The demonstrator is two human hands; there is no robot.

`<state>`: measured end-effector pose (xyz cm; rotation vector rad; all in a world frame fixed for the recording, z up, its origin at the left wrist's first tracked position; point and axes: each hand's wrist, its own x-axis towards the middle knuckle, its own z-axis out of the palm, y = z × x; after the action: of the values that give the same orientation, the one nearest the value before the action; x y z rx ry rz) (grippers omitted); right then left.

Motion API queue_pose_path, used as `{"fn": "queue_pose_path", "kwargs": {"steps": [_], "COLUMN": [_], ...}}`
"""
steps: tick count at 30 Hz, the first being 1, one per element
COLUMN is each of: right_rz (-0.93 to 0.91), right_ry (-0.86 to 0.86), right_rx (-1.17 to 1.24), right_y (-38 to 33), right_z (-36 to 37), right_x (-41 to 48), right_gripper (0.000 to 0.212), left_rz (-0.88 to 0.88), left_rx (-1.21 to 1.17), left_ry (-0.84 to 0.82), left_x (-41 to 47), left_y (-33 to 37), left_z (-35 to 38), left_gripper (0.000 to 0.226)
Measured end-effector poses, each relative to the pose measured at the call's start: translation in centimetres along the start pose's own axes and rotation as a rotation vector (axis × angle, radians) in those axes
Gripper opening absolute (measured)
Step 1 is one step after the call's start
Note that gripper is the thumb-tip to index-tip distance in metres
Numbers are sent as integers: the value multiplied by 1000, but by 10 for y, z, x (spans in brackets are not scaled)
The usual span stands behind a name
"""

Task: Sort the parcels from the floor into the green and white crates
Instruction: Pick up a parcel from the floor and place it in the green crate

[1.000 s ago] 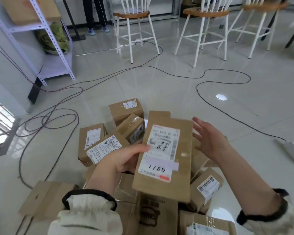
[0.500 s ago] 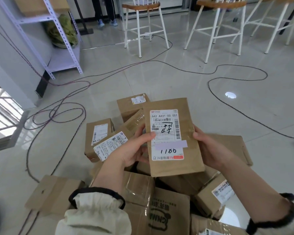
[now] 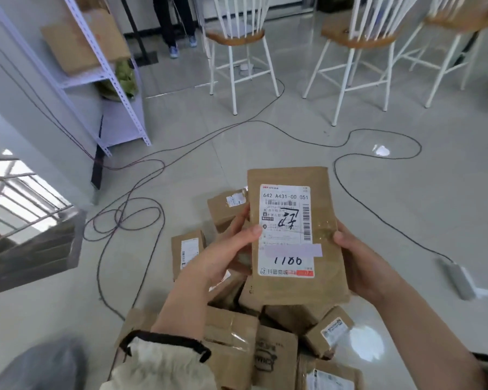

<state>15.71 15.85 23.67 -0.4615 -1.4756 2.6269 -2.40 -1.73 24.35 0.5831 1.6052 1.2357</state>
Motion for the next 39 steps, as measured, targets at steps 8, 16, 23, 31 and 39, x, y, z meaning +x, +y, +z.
{"fn": "queue_pose_path", "kwargs": {"steps": [8,16,23,31,39], "right_rz": [-110,-191,-188,-242,-330], "right_ry": [133,46,3,73,308], "right_rx": [-100,-261,-205,-251,-164], "right_y": [-221,-329,-307,-330,-352], "right_z": [134,221,242,247,235], "right_x": [-122,-191,-216,-245,-276], "right_gripper": [55,58,59,60,56], "left_rz": [27,222,226,295,354], "left_rx": [56,81,106,84,98], "left_ry": [-37,86,159,214,74], "left_x": [-127,-247,-296,-305,-278], "left_y": [259,374,363,383,413], "left_z": [39,59,69,92,121], "left_gripper": [95,83,70,70,66]}}
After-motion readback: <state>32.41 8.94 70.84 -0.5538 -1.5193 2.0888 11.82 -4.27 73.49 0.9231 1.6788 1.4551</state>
